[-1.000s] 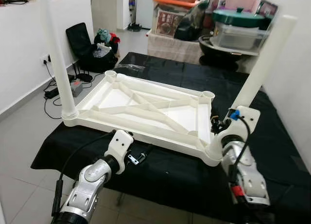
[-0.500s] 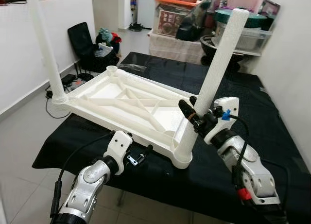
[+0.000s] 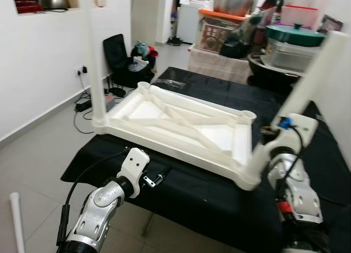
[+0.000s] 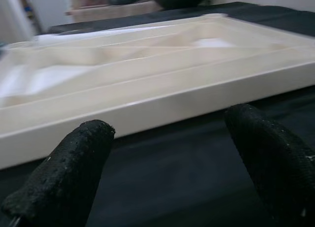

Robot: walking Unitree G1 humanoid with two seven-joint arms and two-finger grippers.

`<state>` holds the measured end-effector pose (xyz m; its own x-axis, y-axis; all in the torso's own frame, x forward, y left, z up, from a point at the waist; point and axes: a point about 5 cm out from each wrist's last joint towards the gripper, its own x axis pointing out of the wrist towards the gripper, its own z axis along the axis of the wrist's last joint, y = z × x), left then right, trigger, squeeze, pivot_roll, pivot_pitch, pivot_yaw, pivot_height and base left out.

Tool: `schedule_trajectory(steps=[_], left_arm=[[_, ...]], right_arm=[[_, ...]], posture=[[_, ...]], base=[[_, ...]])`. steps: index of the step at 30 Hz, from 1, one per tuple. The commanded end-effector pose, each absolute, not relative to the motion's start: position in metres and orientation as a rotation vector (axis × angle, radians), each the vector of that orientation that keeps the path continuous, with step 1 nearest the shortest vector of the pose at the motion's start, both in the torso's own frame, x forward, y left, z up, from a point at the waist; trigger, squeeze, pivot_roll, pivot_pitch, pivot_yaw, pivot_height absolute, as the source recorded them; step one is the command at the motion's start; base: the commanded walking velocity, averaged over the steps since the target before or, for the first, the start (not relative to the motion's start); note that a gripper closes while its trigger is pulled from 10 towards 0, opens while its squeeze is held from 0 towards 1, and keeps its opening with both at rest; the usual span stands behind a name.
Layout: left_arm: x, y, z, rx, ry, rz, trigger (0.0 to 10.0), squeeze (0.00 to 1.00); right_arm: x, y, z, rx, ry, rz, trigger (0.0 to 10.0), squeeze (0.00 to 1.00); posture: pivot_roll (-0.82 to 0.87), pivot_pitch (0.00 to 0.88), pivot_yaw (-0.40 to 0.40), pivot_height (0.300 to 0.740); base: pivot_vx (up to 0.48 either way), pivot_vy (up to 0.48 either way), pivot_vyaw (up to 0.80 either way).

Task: Building children table

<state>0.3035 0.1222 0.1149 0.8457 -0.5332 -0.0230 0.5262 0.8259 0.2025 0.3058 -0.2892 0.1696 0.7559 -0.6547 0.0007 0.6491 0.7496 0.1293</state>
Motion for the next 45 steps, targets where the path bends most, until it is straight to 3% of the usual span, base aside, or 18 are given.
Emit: schedule_trajectory(steps=[1, 2, 5, 6, 17, 18, 21, 22, 24, 32, 37, 38, 40, 41, 42, 43, 45], left_arm=[[0.303, 0.121, 0.113, 0.220, -0.033, -0.574, 10.0, 0.00], [0.303, 0.122, 0.113, 0.221, -0.030, -0.574, 10.0, 0.00], [0.303, 0.122, 0.113, 0.221, -0.029, -0.574, 10.0, 0.00], [0.303, 0.122, 0.113, 0.220, -0.029, -0.575, 10.0, 0.00], [0.303, 0.124, 0.113, 0.219, -0.030, -0.567, 10.0, 0.00], [0.303, 0.123, 0.113, 0.217, -0.029, -0.566, 10.0, 0.00], [0.303, 0.123, 0.113, 0.216, -0.029, -0.566, 10.0, 0.00], [0.302, 0.123, 0.113, 0.214, -0.029, -0.566, 10.0, 0.00], [0.302, 0.123, 0.113, 0.213, -0.030, -0.566, 10.0, 0.00], [0.303, 0.122, 0.113, 0.207, -0.034, -0.566, 10.0, 0.00], [0.302, 0.123, 0.114, 0.209, -0.035, -0.564, 10.0, 0.00], [0.302, 0.123, 0.114, 0.211, -0.035, -0.563, 10.0, 0.00], [0.302, 0.123, 0.114, 0.212, -0.035, -0.562, 10.0, 0.00], [0.302, 0.124, 0.114, 0.213, -0.034, -0.559, 10.0, 0.00], [0.302, 0.124, 0.114, 0.213, -0.034, -0.559, 10.0, 0.00], [0.302, 0.125, 0.114, 0.214, -0.034, -0.553, 10.0, 0.00], [0.302, 0.126, 0.114, 0.214, -0.034, -0.549, 10.0, 0.00]], right_arm=[[0.275, -0.324, 0.125, 0.130, 0.150, -0.972, 0.0, 0.00], [0.268, -0.329, 0.126, 0.081, 0.163, -1.052, 0.0, 0.00], [0.269, -0.327, 0.127, 0.069, 0.168, -1.059, 0.3, 0.00], [0.274, -0.322, 0.126, 0.070, 0.177, -1.036, 10.0, 0.00], [0.304, -0.284, 0.130, 0.132, 0.124, -0.781, 10.0, 0.00], [0.302, -0.286, 0.131, 0.122, 0.116, -0.790, 10.0, 1.00], [0.301, -0.289, 0.132, 0.119, 0.106, -0.806, 10.0, 1.00], [0.301, -0.290, 0.133, 0.106, 0.112, -0.793, 10.0, 0.00], [0.303, -0.290, 0.134, 0.100, 0.111, -0.774, 10.0, 0.00], [0.325, -0.258, 0.159, 0.147, -0.035, -0.294, 10.0, 0.00], [0.328, -0.248, 0.165, 0.135, -0.078, -0.169, 9.8, 0.00], [0.329, -0.248, 0.166, 0.129, -0.081, -0.158, 7.3, 0.00], [0.329, -0.248, 0.166, 0.126, -0.082, -0.152, 7.3, 0.00], [0.330, -0.249, 0.164, 0.127, -0.073, -0.152, 3.5, 0.00], [0.330, -0.249, 0.164, 0.127, -0.073, -0.152, 3.5, 0.00], [0.330, -0.249, 0.163, 0.133, -0.066, -0.145, 6.4, 0.00], [0.330, -0.249, 0.162, 0.140, -0.061, -0.133, 5.9, 0.00]], posture=[[0.06, 0.000, -0.116, 0.740], [0.05, 0.000, -0.113, 0.740], [0.05, 0.000, -0.113, 0.740], [0.05, 0.000, -0.113, 0.740], [0.06, 0.000, -0.121, 0.740], [0.06, 0.000, -0.123, 0.740], [0.06, 0.000, -0.123, 0.740], [0.06, 0.000, -0.121, 0.740], [0.06, 0.000, -0.122, 0.740], [0.06, 0.000, -0.122, 0.740], [0.06, 0.000, -0.124, 0.740], [0.07, 0.000, -0.128, 0.740], [0.07, 0.000, -0.128, 0.740], [0.07, 0.000, -0.128, 0.740], [0.07, 0.000, -0.128, 0.740], [0.07, 0.000, -0.127, 0.740], [0.07, 0.000, -0.128, 0.740]], base=[[0.000, 0.000, 0.00], [0.000, 0.000, 0.00], [0.000, 0.000, 0.00], [0.000, 0.000, 0.00], [0.000, 0.000, 0.00], [0.000, 0.000, 0.00], [0.000, 0.000, 0.00], [0.000, 0.000, 0.00], [0.000, 0.000, 0.00], [0.000, 0.000, 0.00], [0.000, 0.000, 0.00], [0.000, 0.000, 0.00], [0.000, 0.000, 0.00], [0.000, 0.000, 0.00], [0.000, 0.000, 0.00], [0.000, 0.000, 0.00], [0.000, 0.000, 0.00]])
